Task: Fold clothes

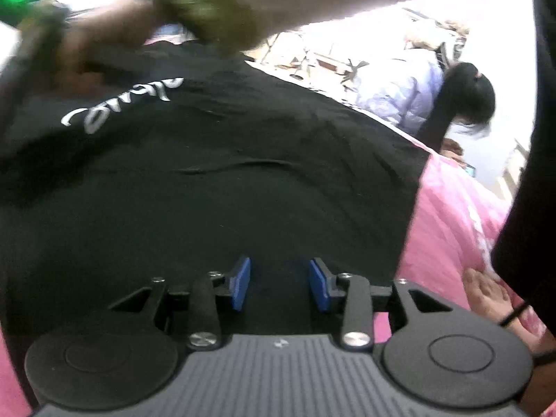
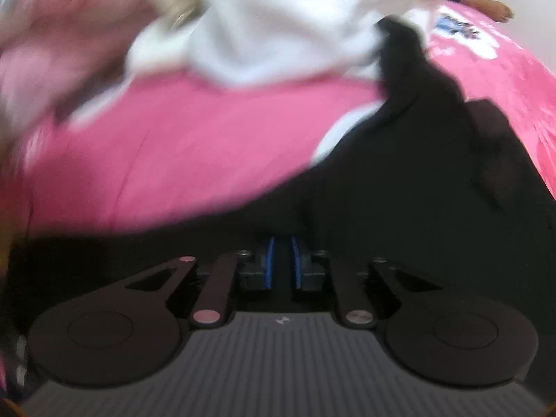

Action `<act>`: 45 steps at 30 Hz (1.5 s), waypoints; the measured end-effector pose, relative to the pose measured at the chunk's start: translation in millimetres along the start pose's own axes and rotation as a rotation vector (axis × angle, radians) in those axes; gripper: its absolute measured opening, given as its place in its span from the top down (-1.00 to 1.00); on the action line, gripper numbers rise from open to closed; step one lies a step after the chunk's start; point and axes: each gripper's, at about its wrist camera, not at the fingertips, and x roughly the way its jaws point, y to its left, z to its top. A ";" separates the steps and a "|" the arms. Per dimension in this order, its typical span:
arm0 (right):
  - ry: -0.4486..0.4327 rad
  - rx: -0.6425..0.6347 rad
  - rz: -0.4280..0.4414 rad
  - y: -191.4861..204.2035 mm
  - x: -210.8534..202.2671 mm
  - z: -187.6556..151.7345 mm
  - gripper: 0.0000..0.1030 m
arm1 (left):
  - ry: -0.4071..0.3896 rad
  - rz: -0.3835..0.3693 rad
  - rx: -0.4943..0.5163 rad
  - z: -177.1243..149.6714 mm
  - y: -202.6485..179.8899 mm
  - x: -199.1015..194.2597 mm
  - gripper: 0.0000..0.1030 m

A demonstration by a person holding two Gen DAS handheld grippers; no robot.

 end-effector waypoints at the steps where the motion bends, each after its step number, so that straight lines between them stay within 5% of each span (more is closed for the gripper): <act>1: -0.039 0.030 -0.057 -9.7 1.2 9.4 0.86 | -0.002 -0.009 0.004 0.5 -0.3 1.0 0.23; 4: -0.125 0.106 -0.159 -30.2 -11.4 29.7 0.75 | -0.007 -0.038 -0.004 1.1 3.7 0.6 0.23; 10: 0.084 0.010 0.155 -3.8 -38.3 7.7 0.74 | -0.007 -0.111 -0.042 -1.8 17.7 3.8 0.23; 13: 0.195 -0.024 0.181 1.3 -11.1 -9.8 0.83 | -0.006 -0.148 -0.075 -1.4 24.6 5.7 0.23; 14: 0.160 0.017 0.179 -9.5 -5.5 -5.5 0.86 | -0.007 -0.165 -0.098 -1.6 27.4 5.6 0.23; 18: -0.058 0.205 -0.090 -66.0 -17.0 26.1 0.77 | -0.013 -0.193 -0.105 -5.0 29.8 4.8 0.23; 21: -0.028 0.265 -0.164 -90.9 -53.1 27.1 0.73 | -0.008 -0.205 -0.111 -6.0 36.0 4.3 0.25; 26: 0.191 0.232 0.016 -49.0 -99.9 -6.7 0.73 | 0.019 -0.212 -0.142 -1.3 44.4 4.9 0.27; 30: 0.292 0.147 0.148 -14.9 -79.9 -42.2 0.73 | 0.030 -0.210 -0.078 -5.8 36.5 6.6 0.24; 34: 0.125 0.258 0.013 -68.1 -60.5 -59.6 1.00 | 0.028 -0.192 -0.109 -7.8 30.8 7.2 0.22; 39: -0.074 0.407 -0.307 -119.7 -105.7 -61.7 0.85 | 0.068 -0.160 -0.134 1.9 25.4 5.6 0.23; 43: -0.052 0.341 -0.092 -89.2 -145.9 -83.7 0.83 | 0.114 -0.125 -0.136 6.5 23.8 4.3 0.24; 45: -0.021 0.296 -0.021 -75.9 -148.8 -107.4 0.62 | 0.142 -0.109 -0.130 9.3 21.4 3.5 0.24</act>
